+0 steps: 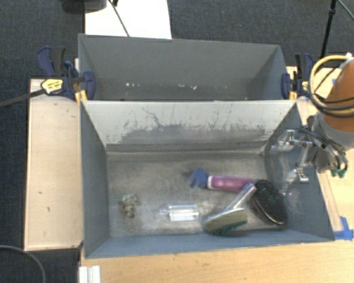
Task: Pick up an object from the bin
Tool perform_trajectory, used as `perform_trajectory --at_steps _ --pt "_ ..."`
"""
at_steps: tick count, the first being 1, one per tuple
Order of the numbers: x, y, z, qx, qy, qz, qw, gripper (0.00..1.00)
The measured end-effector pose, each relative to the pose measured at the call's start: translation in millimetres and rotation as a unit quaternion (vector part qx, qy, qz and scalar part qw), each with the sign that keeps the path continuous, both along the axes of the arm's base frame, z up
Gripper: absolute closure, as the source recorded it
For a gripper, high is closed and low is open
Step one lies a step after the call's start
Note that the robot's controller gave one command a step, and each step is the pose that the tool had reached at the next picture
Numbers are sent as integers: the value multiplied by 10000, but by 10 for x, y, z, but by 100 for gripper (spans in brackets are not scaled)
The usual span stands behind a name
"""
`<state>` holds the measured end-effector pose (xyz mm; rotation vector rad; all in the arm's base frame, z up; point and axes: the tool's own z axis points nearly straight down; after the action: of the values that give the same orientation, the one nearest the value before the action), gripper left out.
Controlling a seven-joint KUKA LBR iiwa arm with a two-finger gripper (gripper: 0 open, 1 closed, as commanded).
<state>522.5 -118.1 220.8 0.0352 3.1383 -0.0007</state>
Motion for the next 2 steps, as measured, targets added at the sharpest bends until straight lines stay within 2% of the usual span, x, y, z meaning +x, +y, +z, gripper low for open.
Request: perform_trajectory --at_steps 1,2 --pt "13 358 -1505 -1 -13 804 9968 0" --pt "51 348 -1449 -15 -76 816 9966 100"
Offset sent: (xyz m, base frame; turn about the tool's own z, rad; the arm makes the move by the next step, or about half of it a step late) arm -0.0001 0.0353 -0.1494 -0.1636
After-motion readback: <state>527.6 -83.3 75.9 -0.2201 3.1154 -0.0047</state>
